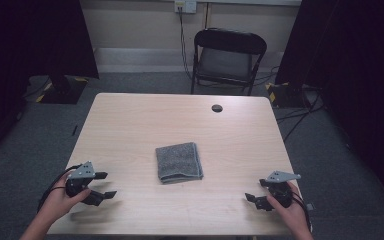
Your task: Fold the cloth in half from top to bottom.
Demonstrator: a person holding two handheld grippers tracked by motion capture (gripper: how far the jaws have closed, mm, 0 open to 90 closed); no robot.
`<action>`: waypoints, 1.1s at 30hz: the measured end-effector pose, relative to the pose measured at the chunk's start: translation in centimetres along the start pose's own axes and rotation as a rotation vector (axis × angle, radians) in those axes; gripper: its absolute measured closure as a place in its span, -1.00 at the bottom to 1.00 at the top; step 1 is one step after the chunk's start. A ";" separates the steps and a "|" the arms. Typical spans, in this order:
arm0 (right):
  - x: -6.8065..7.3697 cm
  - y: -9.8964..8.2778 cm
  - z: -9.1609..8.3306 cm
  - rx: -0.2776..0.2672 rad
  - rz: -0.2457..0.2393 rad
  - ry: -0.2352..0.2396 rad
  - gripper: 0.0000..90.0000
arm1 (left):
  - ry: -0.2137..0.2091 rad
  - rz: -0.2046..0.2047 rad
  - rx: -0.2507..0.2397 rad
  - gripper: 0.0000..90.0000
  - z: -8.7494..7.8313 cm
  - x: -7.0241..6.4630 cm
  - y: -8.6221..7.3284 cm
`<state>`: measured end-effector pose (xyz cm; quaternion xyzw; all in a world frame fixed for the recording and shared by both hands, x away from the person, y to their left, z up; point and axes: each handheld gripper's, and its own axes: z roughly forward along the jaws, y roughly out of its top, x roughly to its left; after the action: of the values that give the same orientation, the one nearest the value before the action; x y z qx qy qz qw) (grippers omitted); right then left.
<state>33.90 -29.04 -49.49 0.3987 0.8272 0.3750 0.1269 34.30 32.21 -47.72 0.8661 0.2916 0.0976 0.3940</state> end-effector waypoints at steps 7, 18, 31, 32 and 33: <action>-0.1 -0.3 -0.3 0.001 -0.013 -0.018 -0.66 | 0.015 0.008 -0.001 -0.61 -0.2 0.0 -0.4; 0.1 -0.7 -0.2 -0.010 -0.065 -0.053 -0.66 | 0.033 0.051 0.036 -0.61 0.0 0.1 -1.3; 0.0 -0.8 -0.2 -0.013 -0.066 -0.053 -0.68 | 0.014 0.059 0.060 -0.62 0.5 0.0 -2.0; 0.0 -0.8 -0.2 -0.013 -0.066 -0.052 -0.68 | 0.016 0.059 0.056 -0.62 0.4 0.1 -2.1; 0.0 -0.8 -0.2 -0.013 -0.066 -0.052 -0.68 | 0.015 0.061 0.054 -0.62 0.4 0.1 -2.1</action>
<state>33.36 -29.43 -49.93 0.3798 0.8339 0.3655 0.1634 33.63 33.10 -49.57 0.8841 0.2707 0.1081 0.3651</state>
